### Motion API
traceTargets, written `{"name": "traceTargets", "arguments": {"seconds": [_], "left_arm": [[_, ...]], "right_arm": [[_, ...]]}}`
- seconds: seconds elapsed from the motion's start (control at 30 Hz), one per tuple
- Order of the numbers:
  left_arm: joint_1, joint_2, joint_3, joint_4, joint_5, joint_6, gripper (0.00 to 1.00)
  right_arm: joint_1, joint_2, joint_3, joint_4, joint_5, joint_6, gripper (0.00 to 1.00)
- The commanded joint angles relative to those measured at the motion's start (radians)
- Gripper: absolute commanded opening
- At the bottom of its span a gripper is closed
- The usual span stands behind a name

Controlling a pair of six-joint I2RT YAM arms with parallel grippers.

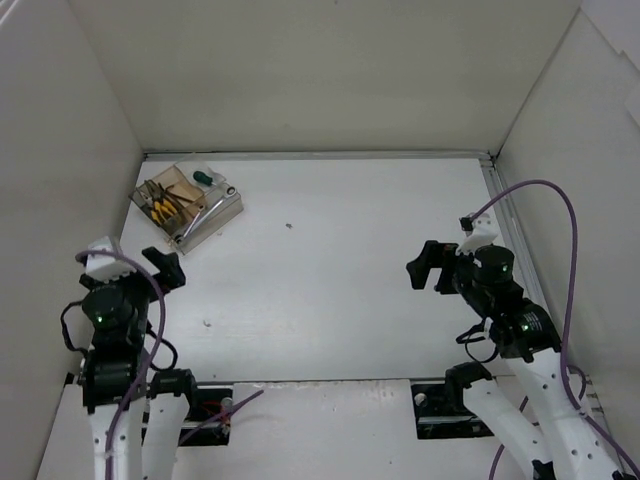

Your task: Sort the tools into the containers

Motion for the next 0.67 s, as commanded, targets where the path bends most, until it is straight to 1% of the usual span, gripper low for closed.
{"name": "traceTargets", "arguments": {"seconds": [0.0, 0.07, 0.13, 0.17, 0.37, 0.4, 0.43, 0.63], "left_arm": [[-0.004, -0.141, -0.014, -0.118, 0.004, -0.018, 1.00], [-0.004, -0.217, -0.024, -0.150, -0.002, -0.039, 1.00], [-0.004, -0.243, -0.018, -0.158, 0.000, -0.041, 1.00], [-0.004, -0.252, -0.015, -0.177, -0.005, -0.039, 1.00], [-0.013, -0.234, -0.017, -0.178, -0.020, -0.051, 1.00], [-0.013, -0.232, -0.020, -0.177, -0.064, -0.054, 1.00], [-0.013, -0.231, -0.023, -0.177, -0.071, -0.057, 1.00], [-0.013, -0.225, -0.023, -0.175, -0.071, -0.056, 1.00]], "right_arm": [[0.050, -0.019, 0.008, 0.035, 0.055, -0.013, 0.98], [0.079, -0.025, 0.003, 0.033, 0.064, -0.008, 0.98], [0.099, -0.031, -0.002, 0.032, 0.067, -0.003, 0.98], [0.104, -0.038, -0.003, 0.032, 0.097, -0.002, 0.98], [0.146, -0.058, -0.021, 0.030, 0.130, 0.010, 0.98], [0.152, -0.062, -0.023, 0.030, 0.133, 0.012, 0.98], [0.162, -0.066, -0.023, 0.030, 0.136, 0.013, 0.98], [0.195, -0.092, -0.028, 0.029, 0.157, 0.021, 0.98]]}}
